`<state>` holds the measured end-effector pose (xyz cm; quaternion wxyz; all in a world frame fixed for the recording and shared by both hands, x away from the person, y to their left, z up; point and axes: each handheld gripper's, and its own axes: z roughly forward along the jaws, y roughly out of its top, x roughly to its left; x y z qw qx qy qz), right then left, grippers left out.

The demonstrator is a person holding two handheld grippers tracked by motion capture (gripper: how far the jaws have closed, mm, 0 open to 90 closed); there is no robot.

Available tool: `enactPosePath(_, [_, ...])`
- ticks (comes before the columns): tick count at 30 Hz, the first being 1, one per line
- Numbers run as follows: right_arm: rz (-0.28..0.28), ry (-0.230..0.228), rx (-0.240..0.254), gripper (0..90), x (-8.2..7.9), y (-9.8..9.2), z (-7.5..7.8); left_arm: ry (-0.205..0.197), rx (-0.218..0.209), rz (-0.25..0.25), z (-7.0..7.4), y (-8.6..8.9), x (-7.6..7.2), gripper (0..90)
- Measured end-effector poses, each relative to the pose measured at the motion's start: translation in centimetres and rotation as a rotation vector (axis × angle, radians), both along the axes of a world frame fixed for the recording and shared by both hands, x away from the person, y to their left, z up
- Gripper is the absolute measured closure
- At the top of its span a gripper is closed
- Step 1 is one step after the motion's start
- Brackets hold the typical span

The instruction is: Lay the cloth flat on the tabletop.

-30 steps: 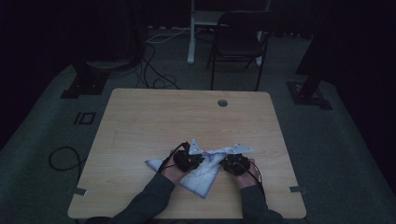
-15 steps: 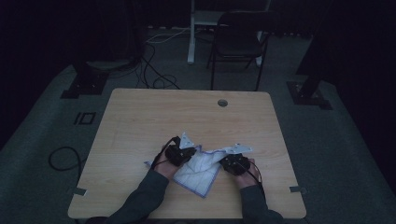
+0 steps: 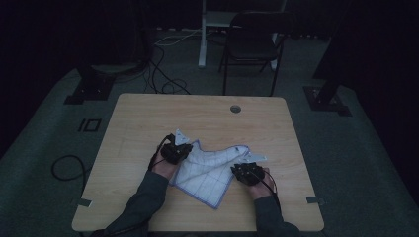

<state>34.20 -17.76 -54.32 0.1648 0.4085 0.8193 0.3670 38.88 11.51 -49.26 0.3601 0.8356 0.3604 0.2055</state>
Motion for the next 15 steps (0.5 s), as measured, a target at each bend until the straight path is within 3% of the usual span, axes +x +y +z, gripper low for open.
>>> enactPosePath(15, [0.004,0.009,-0.008,75.6,0.1,-0.1,0.1,0.011,0.041,0.084,-0.7,2.2,3.5,86.6])
